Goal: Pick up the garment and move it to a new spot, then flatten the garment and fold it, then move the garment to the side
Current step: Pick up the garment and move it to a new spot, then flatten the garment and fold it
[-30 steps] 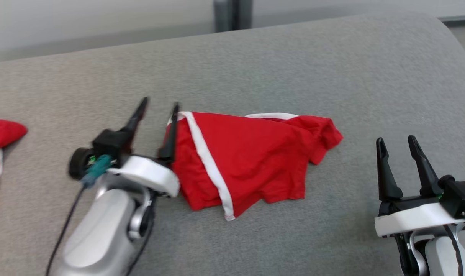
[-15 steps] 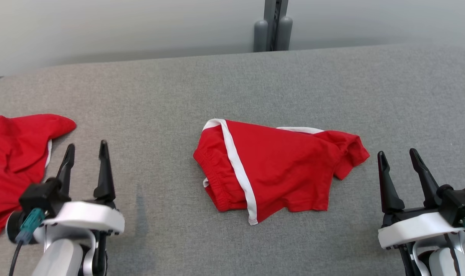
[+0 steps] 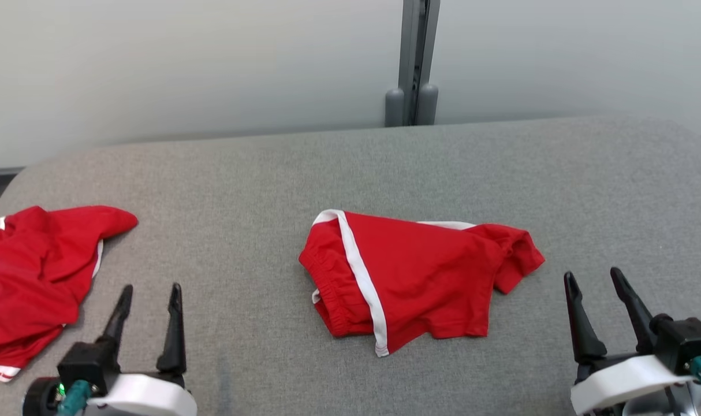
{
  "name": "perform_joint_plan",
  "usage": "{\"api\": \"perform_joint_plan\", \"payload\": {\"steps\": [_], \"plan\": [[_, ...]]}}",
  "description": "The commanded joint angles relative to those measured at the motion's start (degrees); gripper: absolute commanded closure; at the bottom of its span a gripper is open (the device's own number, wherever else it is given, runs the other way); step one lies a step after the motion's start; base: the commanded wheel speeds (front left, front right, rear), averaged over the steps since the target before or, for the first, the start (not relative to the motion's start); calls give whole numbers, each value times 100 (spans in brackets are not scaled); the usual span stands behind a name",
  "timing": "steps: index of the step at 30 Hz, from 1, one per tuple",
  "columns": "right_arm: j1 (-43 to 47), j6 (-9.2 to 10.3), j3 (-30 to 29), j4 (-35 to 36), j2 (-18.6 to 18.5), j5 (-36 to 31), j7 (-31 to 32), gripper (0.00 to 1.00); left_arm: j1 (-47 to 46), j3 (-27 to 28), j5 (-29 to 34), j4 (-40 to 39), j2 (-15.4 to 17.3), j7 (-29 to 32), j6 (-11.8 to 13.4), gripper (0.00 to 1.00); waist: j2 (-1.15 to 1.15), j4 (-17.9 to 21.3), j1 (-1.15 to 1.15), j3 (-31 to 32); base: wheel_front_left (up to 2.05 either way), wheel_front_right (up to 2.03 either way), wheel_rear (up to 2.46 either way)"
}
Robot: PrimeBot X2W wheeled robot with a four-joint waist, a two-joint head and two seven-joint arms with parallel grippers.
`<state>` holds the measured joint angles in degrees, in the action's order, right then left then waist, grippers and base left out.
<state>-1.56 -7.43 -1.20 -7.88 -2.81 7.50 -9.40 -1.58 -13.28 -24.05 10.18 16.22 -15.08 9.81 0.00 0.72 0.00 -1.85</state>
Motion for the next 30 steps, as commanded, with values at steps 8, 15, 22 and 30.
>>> {"api": "perform_joint_plan", "payload": {"steps": [8,15,22,30], "plan": [[356,-11,-47,147,-31,-6,163,0,264,-155,42,-3,39,63,-5,0,0,9,0,306,0,0,0],[444,-11,-64,256,-28,-4,238,0,287,-201,-6,28,55,128,-16,0,0,-3,0,333,0,0,0],[444,-11,-59,277,-26,33,280,0,277,-234,-30,37,54,166,15,0,0,-21,0,314,0,0,0],[301,-11,247,167,-24,-55,428,0,159,-299,-51,15,40,216,12,0,0,-141,0,284,0,0,0]]}}
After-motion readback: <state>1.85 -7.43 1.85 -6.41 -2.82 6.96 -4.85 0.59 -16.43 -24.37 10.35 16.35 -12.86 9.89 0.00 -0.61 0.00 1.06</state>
